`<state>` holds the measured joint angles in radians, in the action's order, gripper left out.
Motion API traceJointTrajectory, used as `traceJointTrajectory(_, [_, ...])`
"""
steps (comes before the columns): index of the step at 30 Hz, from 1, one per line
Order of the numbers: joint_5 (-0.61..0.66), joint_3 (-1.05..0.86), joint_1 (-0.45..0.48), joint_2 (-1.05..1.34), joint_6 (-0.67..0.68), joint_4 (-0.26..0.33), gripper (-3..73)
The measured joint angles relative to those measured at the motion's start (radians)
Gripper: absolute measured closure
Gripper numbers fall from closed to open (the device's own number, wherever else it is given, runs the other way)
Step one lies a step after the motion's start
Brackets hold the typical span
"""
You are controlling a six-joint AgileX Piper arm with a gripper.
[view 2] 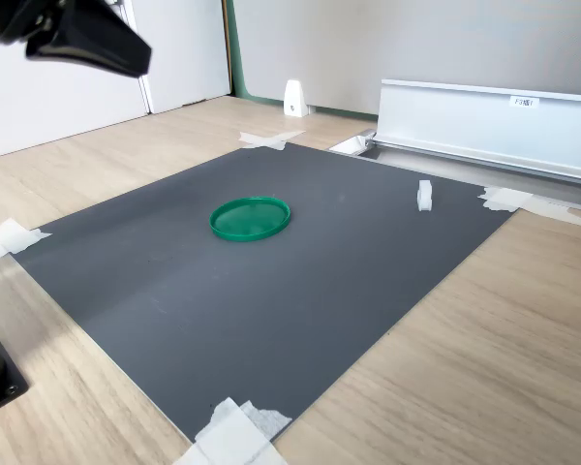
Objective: Grasp a white terminal and put it on the green lid.
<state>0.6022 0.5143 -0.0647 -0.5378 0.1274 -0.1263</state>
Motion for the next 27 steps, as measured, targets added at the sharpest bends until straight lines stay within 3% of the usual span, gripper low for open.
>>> traceJointTrajectory(8, [0.115,0.266,0.003,-0.336,-0.002,-0.03,70.4])
traceJointTrajectory(13, [0.174,0.443,0.111,-0.509,0.067,0.007,70.4])
traceJointTrajectory(16, [0.209,0.531,0.208,-0.584,0.212,0.064,70.4])
traceJointTrajectory(21, [0.347,0.684,0.33,-0.729,0.602,0.151,70.4])
traceJointTrajectory(24, [0.439,0.78,0.37,-0.826,0.721,0.158,68.5])
traceJointTrajectory(27, [0.489,0.875,0.393,-0.901,0.752,0.141,60.6])
